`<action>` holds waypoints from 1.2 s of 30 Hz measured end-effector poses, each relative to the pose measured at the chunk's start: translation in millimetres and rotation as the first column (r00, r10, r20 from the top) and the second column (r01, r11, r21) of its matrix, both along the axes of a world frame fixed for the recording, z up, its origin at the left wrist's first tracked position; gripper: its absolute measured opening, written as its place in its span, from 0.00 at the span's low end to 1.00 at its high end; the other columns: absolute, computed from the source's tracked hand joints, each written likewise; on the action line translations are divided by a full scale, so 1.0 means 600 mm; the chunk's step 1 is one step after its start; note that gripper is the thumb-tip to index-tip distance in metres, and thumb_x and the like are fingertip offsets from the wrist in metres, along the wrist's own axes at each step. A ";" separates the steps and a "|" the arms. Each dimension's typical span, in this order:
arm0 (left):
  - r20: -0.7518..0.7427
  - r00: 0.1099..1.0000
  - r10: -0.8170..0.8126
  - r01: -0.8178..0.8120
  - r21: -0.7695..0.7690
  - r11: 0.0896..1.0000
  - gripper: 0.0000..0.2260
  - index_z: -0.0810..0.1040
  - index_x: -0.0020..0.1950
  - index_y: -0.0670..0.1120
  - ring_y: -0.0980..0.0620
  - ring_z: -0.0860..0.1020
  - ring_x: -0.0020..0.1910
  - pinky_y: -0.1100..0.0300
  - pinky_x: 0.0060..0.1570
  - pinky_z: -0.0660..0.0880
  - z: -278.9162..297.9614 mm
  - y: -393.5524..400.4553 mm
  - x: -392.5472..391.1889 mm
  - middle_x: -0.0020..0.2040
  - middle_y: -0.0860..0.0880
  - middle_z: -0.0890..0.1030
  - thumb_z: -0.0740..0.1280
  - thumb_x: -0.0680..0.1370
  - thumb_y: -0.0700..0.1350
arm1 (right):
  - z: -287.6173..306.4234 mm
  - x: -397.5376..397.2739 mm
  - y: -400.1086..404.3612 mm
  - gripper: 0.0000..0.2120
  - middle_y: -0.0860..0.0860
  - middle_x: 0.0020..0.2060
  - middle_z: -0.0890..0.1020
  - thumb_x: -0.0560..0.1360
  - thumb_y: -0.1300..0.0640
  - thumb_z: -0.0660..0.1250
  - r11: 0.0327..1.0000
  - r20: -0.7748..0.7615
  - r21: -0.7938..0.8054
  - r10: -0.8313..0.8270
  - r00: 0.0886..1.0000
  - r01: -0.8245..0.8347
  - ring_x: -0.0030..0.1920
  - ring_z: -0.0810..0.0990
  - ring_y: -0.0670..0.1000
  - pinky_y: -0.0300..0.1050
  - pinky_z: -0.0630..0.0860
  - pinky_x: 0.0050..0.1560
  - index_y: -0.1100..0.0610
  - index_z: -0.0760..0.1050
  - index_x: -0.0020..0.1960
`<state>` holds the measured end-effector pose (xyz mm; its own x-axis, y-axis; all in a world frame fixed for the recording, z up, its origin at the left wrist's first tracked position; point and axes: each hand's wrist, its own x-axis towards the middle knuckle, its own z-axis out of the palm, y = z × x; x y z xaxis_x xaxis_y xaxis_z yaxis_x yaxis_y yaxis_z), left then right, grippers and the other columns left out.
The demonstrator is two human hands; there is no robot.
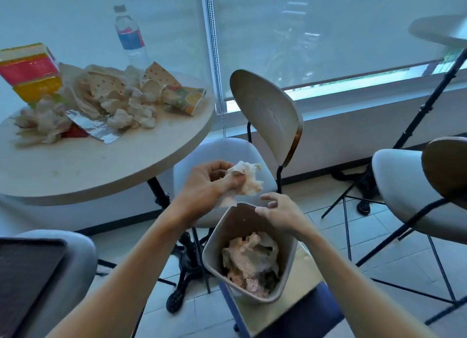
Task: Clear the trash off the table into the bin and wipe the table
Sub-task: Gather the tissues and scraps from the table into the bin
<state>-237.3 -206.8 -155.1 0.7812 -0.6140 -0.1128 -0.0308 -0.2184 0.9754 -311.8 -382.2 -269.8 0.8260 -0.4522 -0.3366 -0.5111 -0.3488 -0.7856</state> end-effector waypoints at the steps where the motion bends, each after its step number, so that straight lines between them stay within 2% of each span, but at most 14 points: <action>1: -0.009 1.000 -0.003 0.004 0.029 1.000 0.08 0.81 0.50 0.41 0.48 0.80 0.41 0.58 0.41 0.75 -0.016 -0.002 -0.005 0.48 0.38 0.84 0.71 0.75 0.44 | 0.003 0.000 -0.006 0.21 0.52 0.57 0.78 0.75 0.48 0.70 1.000 0.014 0.006 -0.001 1.000 0.001 0.56 0.78 0.51 0.50 0.75 0.62 0.48 0.74 0.66; 4: -0.030 1.000 -0.007 0.011 0.117 0.993 0.07 0.82 0.49 0.42 0.52 0.80 0.38 0.61 0.40 0.75 -0.069 -0.006 -0.017 0.45 0.39 0.84 0.73 0.75 0.44 | 0.019 0.002 -0.022 0.17 0.49 0.50 0.81 0.75 0.50 0.70 0.999 0.072 0.043 -0.013 0.997 0.010 0.52 0.80 0.49 0.51 0.77 0.60 0.50 0.76 0.63; 8: -0.008 1.000 -0.007 0.009 0.273 0.962 0.07 0.82 0.51 0.47 0.55 0.82 0.42 0.65 0.41 0.77 -0.142 -0.012 -0.028 0.45 0.47 0.85 0.72 0.74 0.47 | 0.054 0.004 -0.028 0.13 0.47 0.48 0.80 0.77 0.52 0.68 0.996 0.139 0.084 -0.001 0.990 -0.011 0.51 0.79 0.46 0.43 0.75 0.52 0.51 0.76 0.61; 10: -0.034 0.999 -0.037 0.047 0.354 0.934 0.16 0.80 0.59 0.48 0.54 0.81 0.49 0.65 0.47 0.77 -0.171 -0.009 -0.027 0.52 0.49 0.82 0.74 0.73 0.48 | 0.072 0.007 -0.024 0.12 0.48 0.48 0.79 0.78 0.53 0.67 0.995 0.170 0.094 0.012 0.985 -0.028 0.48 0.78 0.44 0.37 0.73 0.46 0.51 0.76 0.61; 13: -0.011 0.998 -0.061 0.060 0.441 0.896 0.27 0.74 0.69 0.51 0.52 0.76 0.60 0.57 0.61 0.73 -0.181 0.004 -0.022 0.61 0.49 0.77 0.75 0.71 0.50 | 0.100 0.017 -0.013 0.11 0.48 0.48 0.79 0.79 0.53 0.66 0.995 0.204 0.080 0.042 0.978 -0.060 0.49 0.77 0.44 0.38 0.72 0.46 0.51 0.76 0.61; 15: 0.035 0.998 -0.061 0.041 0.407 0.912 0.25 0.75 0.68 0.52 0.53 0.77 0.60 0.55 0.63 0.73 -0.161 0.011 -0.016 0.62 0.50 0.78 0.75 0.72 0.50 | 0.123 0.027 -0.004 0.10 0.49 0.49 0.79 0.79 0.53 0.66 0.994 0.237 0.068 0.066 0.969 -0.084 0.50 0.78 0.46 0.40 0.72 0.49 0.50 0.76 0.60; 18: 0.092 0.993 -0.080 0.048 0.309 0.950 0.18 0.78 0.63 0.52 0.57 0.79 0.54 0.62 0.57 0.76 -0.097 0.019 -0.008 0.56 0.52 0.81 0.73 0.74 0.49 | 0.170 0.049 0.011 0.08 0.50 0.47 0.80 0.79 0.54 0.66 0.992 0.337 0.028 0.107 0.935 -0.123 0.47 0.78 0.46 0.39 0.73 0.47 0.50 0.77 0.58; 20: 0.152 0.985 -0.080 0.041 0.240 0.970 0.14 0.79 0.60 0.52 0.58 0.80 0.52 0.62 0.54 0.78 -0.042 0.029 -0.002 0.53 0.53 0.81 0.72 0.75 0.49 | 0.208 0.072 0.025 0.07 0.51 0.45 0.80 0.78 0.54 0.66 0.992 0.415 -0.002 0.116 0.902 -0.126 0.44 0.77 0.46 0.39 0.75 0.44 0.50 0.78 0.56; 24: 0.321 0.947 -0.031 -0.007 0.118 0.993 0.10 0.80 0.56 0.54 0.60 0.81 0.49 0.63 0.51 0.79 0.062 0.068 0.021 0.50 0.54 0.83 0.72 0.75 0.48 | 0.269 0.134 0.066 0.05 0.55 0.43 0.81 0.77 0.56 0.68 0.989 0.507 -0.064 0.144 0.850 -0.130 0.42 0.78 0.50 0.43 0.77 0.47 0.53 0.80 0.53; 27: 0.389 0.920 0.054 -0.077 0.043 0.996 0.08 0.82 0.54 0.53 0.61 0.82 0.46 0.67 0.46 0.78 0.117 0.106 0.050 0.47 0.54 0.84 0.72 0.75 0.47 | 0.291 0.185 0.104 0.04 0.55 0.42 0.82 0.76 0.57 0.69 0.978 0.524 -0.138 0.207 0.826 -0.157 0.40 0.78 0.47 0.47 0.78 0.48 0.54 0.80 0.51; 30: 0.390 0.909 0.150 -0.158 -0.010 0.987 0.05 0.83 0.49 0.53 0.61 0.81 0.40 0.68 0.41 0.76 0.144 0.147 0.091 0.42 0.55 0.84 0.73 0.74 0.45 | 0.301 0.233 0.150 0.06 0.47 0.40 0.81 0.75 0.56 0.70 0.946 0.507 -0.262 0.305 0.806 -0.193 0.41 0.80 0.44 0.38 0.76 0.44 0.53 0.80 0.52; 34: 0.410 0.884 0.226 -0.242 -0.013 0.970 0.04 0.83 0.48 0.51 0.62 0.81 0.38 0.69 0.39 0.75 0.156 0.202 0.152 0.41 0.54 0.84 0.73 0.74 0.46 | 0.301 0.286 0.215 0.13 0.49 0.46 0.81 0.75 0.52 0.70 0.868 0.452 -0.439 0.436 0.779 -0.231 0.48 0.79 0.48 0.44 0.75 0.51 0.53 0.79 0.58; 36: 0.429 0.865 0.260 -0.290 0.006 0.957 0.04 0.83 0.48 0.52 0.59 0.81 0.39 0.67 0.39 0.75 0.154 0.227 0.185 0.42 0.53 0.84 0.73 0.74 0.46 | 0.299 0.310 0.243 0.16 0.52 0.50 0.80 0.75 0.50 0.69 0.823 0.416 -0.528 0.467 0.781 -0.211 0.51 0.78 0.51 0.45 0.74 0.53 0.53 0.78 0.61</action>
<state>-126.5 -70.7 -62.5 0.9003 -0.3699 0.2293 -0.3618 -0.3435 0.8666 -126.1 -236.7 -90.4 0.9380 -0.0958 0.3330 0.1370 -0.7804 -0.6101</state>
